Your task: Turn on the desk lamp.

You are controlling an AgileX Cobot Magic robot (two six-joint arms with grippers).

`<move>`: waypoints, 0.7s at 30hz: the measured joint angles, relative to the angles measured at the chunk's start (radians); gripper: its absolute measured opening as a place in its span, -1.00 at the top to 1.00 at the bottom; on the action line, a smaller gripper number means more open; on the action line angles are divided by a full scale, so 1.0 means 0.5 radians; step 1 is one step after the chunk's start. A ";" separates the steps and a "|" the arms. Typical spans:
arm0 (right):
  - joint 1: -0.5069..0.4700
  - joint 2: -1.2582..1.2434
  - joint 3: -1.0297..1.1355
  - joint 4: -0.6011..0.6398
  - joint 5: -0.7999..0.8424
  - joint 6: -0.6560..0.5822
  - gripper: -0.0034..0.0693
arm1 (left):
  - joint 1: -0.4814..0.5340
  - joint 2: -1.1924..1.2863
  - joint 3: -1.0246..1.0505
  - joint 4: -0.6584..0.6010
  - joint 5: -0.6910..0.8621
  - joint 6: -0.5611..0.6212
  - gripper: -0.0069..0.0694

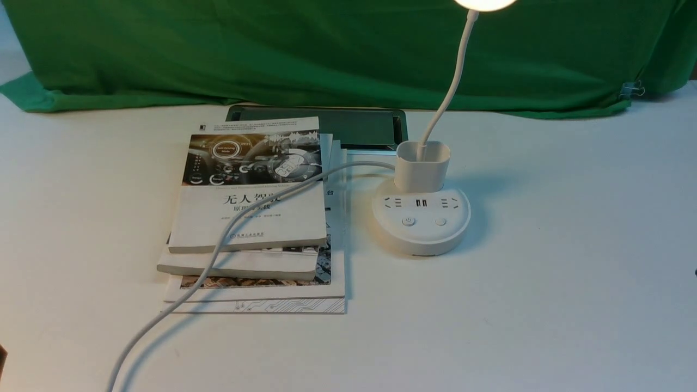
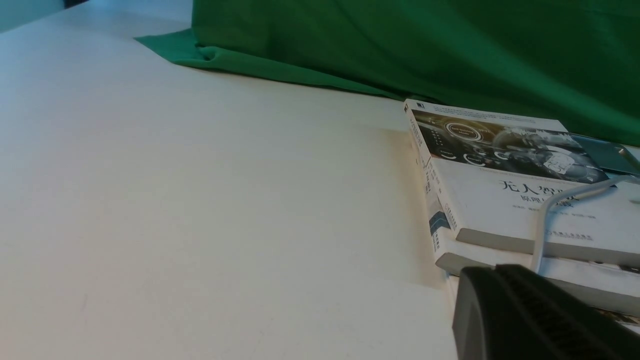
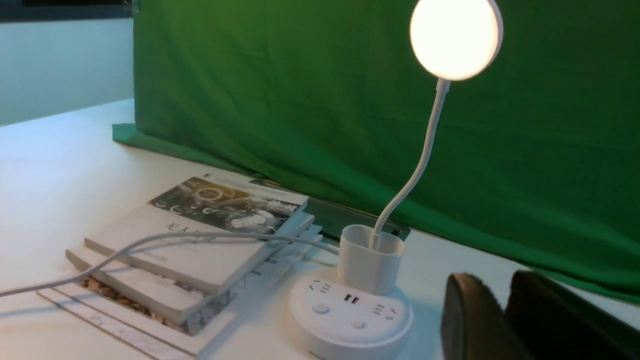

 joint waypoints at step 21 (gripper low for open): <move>-1.053 -0.550 0.553 -0.006 0.188 0.296 0.29 | 0.000 0.000 0.000 0.000 0.000 0.000 0.76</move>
